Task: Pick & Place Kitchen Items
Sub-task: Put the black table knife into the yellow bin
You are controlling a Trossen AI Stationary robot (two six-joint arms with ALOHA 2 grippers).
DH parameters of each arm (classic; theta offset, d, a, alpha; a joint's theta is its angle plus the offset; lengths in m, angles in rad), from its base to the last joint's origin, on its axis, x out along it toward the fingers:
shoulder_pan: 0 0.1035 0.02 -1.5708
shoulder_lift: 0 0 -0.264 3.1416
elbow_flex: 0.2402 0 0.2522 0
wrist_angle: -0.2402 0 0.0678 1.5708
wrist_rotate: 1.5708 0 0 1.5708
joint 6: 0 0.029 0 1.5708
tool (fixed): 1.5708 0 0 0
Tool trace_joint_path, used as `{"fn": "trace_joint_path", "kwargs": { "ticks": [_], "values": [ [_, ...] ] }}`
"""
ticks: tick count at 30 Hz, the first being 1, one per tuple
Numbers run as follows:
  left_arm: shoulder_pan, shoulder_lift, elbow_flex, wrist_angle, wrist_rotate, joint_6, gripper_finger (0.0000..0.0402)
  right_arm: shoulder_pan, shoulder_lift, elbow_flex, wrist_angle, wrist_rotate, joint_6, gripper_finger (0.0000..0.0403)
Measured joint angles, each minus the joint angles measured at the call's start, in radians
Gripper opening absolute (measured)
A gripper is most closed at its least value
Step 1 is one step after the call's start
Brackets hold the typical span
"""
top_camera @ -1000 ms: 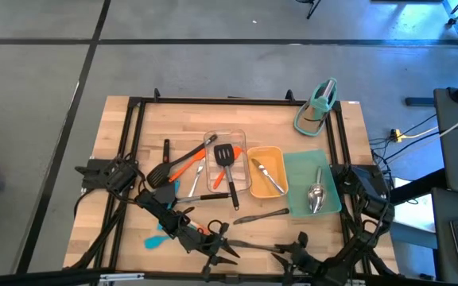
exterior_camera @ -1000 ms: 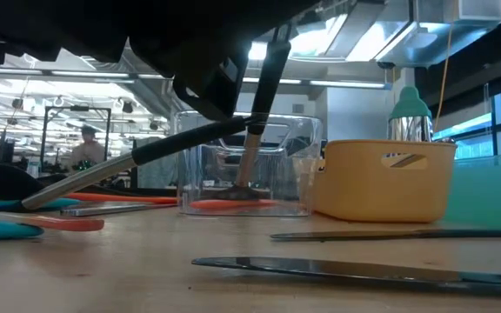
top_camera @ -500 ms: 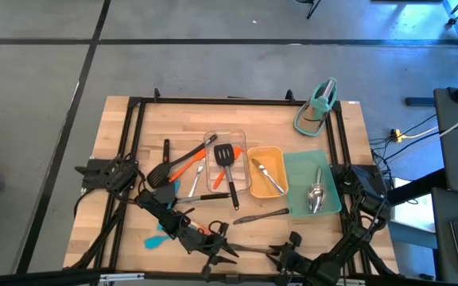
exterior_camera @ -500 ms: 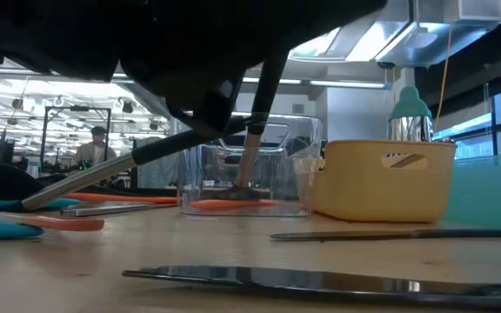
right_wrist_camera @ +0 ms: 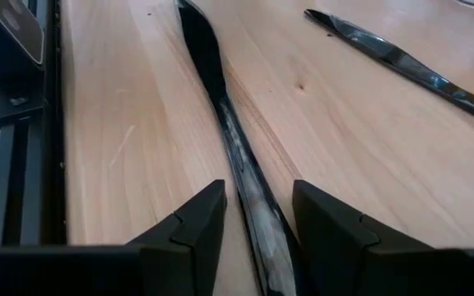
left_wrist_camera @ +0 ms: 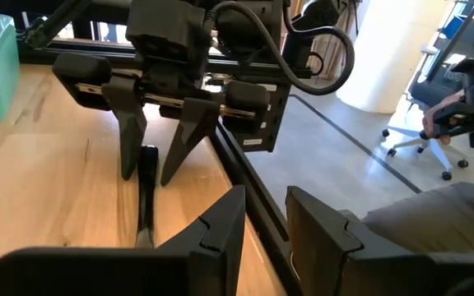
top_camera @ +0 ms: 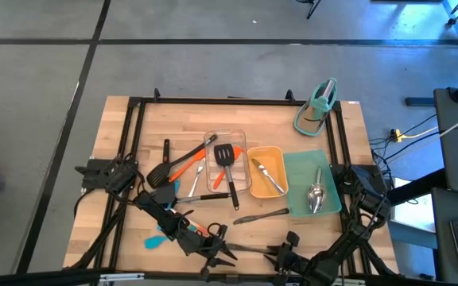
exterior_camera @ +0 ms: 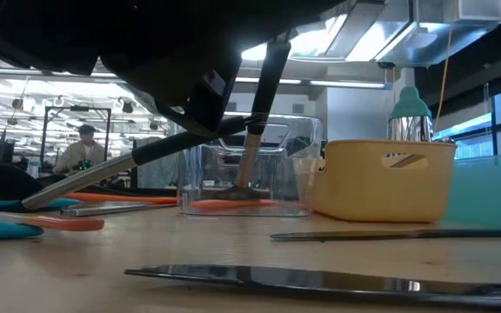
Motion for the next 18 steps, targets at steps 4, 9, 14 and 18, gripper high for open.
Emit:
{"fn": "trace_joint_path", "kwargs": {
  "ticks": [4, 9, 14, 18],
  "values": [
    [0.0, 0.0, 0.0, 0.001, -0.001, 0.0, 0.0086, -0.002, 0.0, 0.0, 0.008, -0.011, 0.0, 0.0119],
    [0.0, 0.0, 0.0, 0.001, -0.001, 0.0, 0.0086, -0.007, -0.002, 0.0, 0.006, -0.033, 0.004, 0.0081],
    [0.014, 0.0, 0.0, 0.001, -0.017, 0.0, 0.0086, -0.011, -0.003, -0.004, 0.009, -0.035, 0.007, 0.0072],
    [0.032, 0.0, 0.0, -0.072, -0.059, 0.056, 0.0086, -0.011, -0.003, -0.005, 0.009, -0.029, 0.007, 0.0072]
  ]
}}
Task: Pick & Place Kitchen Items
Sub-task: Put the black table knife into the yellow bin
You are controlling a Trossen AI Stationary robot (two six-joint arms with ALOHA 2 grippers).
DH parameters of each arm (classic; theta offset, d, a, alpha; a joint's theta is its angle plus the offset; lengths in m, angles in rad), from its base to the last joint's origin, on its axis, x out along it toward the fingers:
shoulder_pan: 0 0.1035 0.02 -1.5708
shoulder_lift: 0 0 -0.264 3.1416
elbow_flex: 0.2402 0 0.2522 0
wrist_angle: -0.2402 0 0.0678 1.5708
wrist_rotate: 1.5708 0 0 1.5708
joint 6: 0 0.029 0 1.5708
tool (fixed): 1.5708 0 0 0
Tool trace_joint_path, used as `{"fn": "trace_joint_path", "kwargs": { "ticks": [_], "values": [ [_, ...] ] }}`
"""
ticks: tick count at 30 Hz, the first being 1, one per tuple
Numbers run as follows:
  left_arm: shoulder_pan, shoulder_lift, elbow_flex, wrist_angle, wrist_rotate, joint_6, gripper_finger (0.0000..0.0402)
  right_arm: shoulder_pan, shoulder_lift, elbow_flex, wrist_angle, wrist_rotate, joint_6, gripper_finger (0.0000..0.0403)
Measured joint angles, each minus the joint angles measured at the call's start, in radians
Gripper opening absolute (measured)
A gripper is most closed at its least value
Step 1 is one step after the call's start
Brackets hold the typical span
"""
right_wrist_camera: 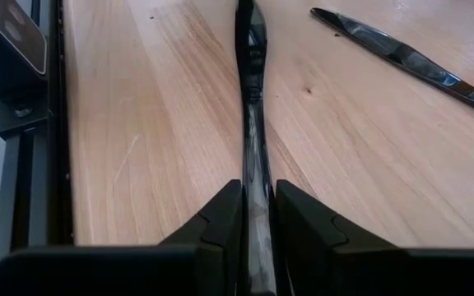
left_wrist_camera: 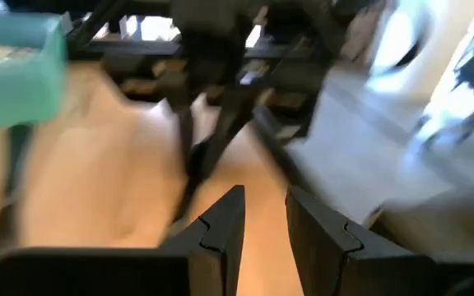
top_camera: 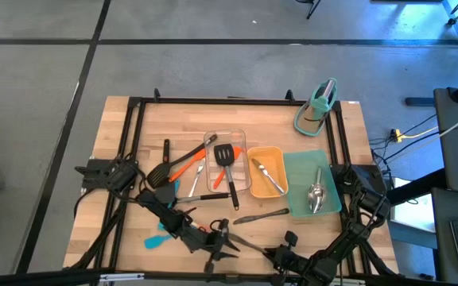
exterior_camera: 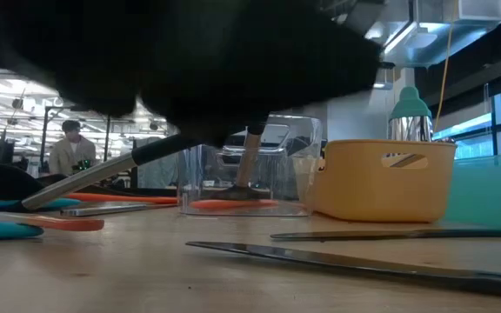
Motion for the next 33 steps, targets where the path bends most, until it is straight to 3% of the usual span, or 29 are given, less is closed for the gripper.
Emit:
{"fn": "trace_joint_path", "kwargs": {
  "ticks": [6, 17, 33],
  "values": [
    [0.017, 0.0, 0.0, -0.131, -0.068, 0.092, 0.0086, 0.0, 0.0, -0.004, 0.025, 0.012, 0.005, 0.0072],
    [0.013, 0.0, 0.0, -0.042, -0.073, 0.202, 0.0086, -0.001, 0.003, 0.015, 0.029, 0.013, 0.06, 0.0071],
    [0.013, 0.0, 0.0, -0.148, -0.117, 0.38, 0.0086, -0.005, -0.021, 0.022, 0.027, -0.006, 0.188, 0.0071]
  ]
}}
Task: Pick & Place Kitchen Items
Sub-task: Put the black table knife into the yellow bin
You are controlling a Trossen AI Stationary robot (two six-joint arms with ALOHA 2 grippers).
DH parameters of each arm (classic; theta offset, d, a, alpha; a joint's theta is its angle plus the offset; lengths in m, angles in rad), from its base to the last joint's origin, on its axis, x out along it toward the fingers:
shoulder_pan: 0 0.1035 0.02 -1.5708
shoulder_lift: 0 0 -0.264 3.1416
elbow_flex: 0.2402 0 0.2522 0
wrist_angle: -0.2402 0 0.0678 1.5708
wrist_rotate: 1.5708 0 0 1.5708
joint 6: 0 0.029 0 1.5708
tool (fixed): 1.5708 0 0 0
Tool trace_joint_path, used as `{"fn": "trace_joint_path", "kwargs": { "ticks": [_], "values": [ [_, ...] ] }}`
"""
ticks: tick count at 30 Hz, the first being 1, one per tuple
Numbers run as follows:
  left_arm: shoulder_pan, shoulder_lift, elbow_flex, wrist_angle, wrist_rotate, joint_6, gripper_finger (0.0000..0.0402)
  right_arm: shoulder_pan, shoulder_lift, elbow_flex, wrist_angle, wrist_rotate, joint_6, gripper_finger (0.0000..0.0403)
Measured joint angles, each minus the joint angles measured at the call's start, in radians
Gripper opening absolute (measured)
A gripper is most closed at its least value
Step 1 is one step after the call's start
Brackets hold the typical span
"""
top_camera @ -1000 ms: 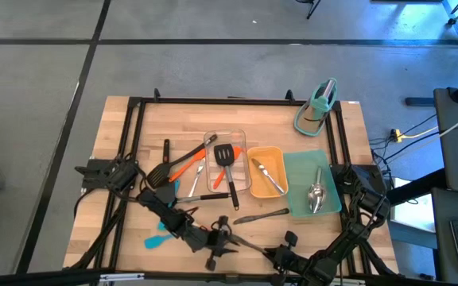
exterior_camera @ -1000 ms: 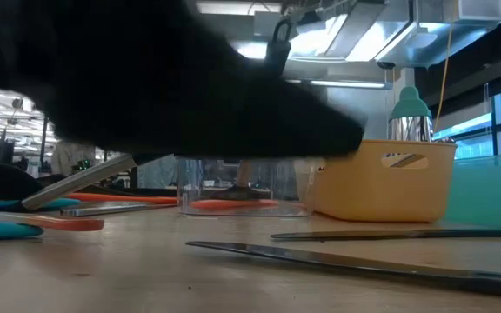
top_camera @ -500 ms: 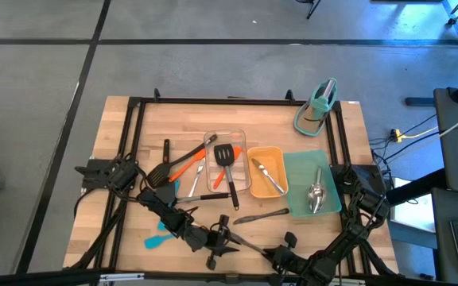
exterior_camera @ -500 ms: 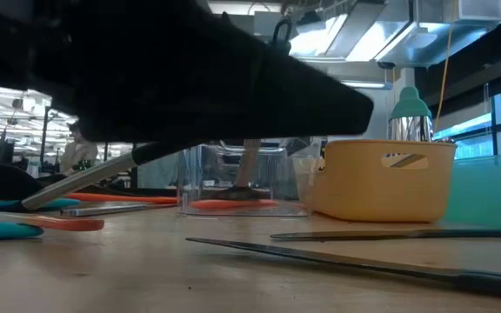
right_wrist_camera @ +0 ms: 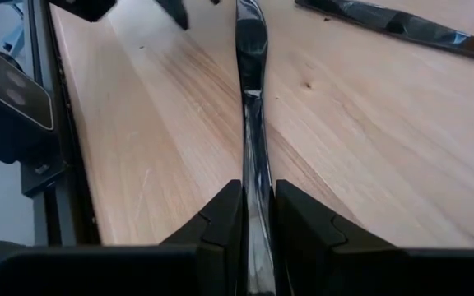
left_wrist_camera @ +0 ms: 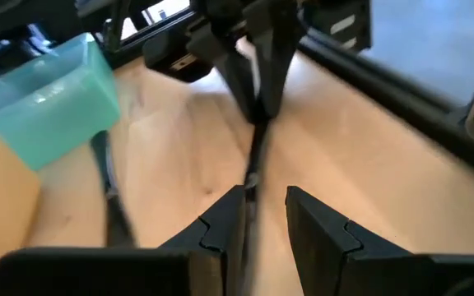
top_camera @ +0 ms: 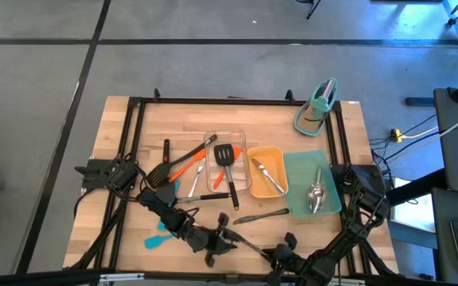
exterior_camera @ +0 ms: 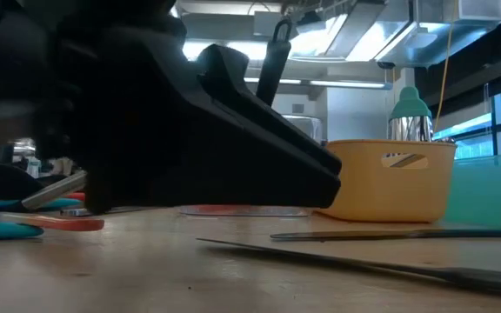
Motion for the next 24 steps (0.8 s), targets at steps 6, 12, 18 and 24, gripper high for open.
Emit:
{"fn": "trace_joint_path", "kwargs": {
  "ticks": [6, 12, 18, 24],
  "values": [
    [0.004, 0.0, 0.018, -0.079, -0.038, 0.093, 0.0086, -0.009, -0.015, -0.001, -0.002, -0.027, 0.001, 0.0071],
    [0.013, -0.005, 0.088, -0.265, -0.033, 0.086, 0.0086, -0.02, -0.018, -0.003, 0.001, -0.036, 0.008, 0.0071],
    [0.007, -0.003, 0.103, -0.282, -0.035, 0.099, 0.0086, -0.021, -0.018, -0.004, 0.002, -0.021, 0.022, 0.0071],
    [0.008, -0.003, 0.103, -0.285, -0.03, 0.097, 0.0086, -0.022, -0.018, -0.004, 0.006, -0.003, 0.023, 0.0071]
  ]
}}
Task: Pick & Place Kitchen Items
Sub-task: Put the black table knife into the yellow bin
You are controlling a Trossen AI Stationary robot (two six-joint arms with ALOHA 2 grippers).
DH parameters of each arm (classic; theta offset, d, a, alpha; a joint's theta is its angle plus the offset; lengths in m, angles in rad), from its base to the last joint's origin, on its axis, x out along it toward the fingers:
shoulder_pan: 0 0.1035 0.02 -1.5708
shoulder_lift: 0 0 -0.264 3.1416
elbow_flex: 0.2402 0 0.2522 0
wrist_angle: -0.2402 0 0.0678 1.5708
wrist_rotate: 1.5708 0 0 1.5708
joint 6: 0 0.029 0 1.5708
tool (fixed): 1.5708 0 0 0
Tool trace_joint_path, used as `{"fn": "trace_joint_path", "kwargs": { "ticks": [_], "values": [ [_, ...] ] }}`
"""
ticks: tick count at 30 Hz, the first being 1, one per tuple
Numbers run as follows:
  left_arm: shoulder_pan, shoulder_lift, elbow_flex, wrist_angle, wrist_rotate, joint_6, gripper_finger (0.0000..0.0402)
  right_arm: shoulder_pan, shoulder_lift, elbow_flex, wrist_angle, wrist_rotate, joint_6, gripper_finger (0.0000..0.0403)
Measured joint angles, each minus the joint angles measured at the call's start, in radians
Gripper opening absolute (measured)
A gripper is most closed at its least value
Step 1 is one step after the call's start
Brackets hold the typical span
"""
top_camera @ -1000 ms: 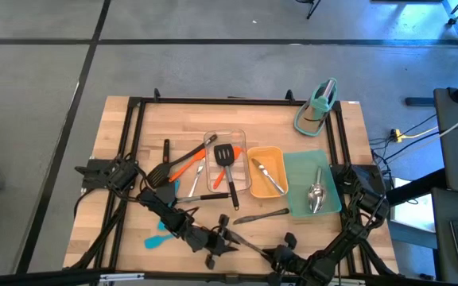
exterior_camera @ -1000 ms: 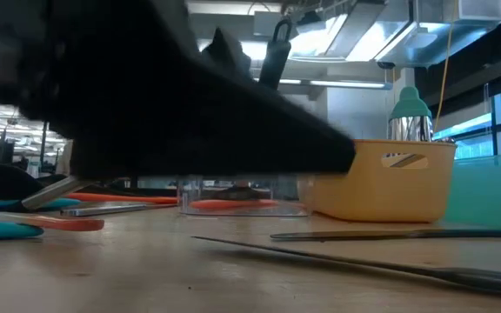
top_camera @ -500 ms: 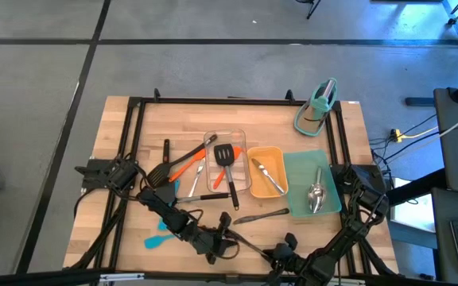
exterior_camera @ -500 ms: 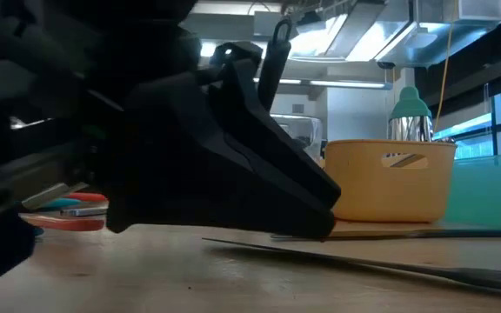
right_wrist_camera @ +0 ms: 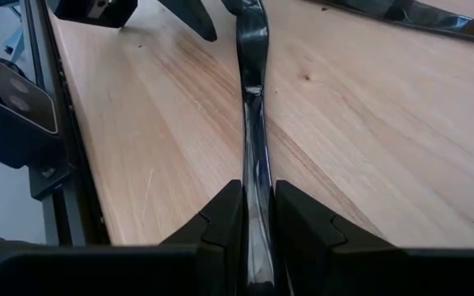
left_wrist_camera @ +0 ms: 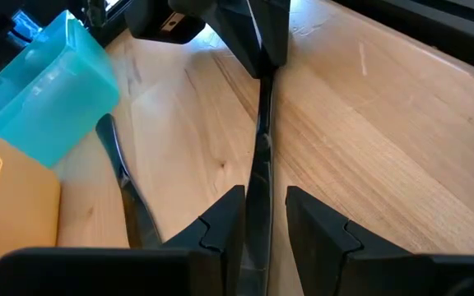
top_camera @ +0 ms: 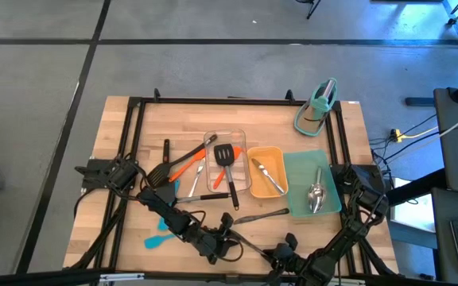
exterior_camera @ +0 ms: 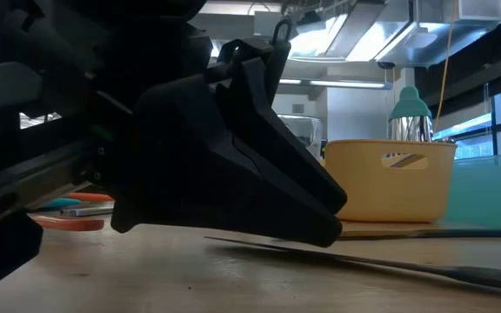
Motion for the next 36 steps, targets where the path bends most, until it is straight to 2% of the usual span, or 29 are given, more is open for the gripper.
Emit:
{"fn": "trace_joint_path", "kwargs": {
  "ticks": [20, 36],
  "values": [
    [0.008, 0.002, 0.001, 0.0, 0.0, 0.016, 0.0086, -0.002, 0.001, 0.0, 0.064, 0.071, -0.006, 0.0071],
    [0.013, 0.002, 0.001, -0.012, -0.045, 0.035, 0.0086, -0.015, 0.001, 0.05, 0.066, 0.092, -0.107, 0.0071]
  ]
}}
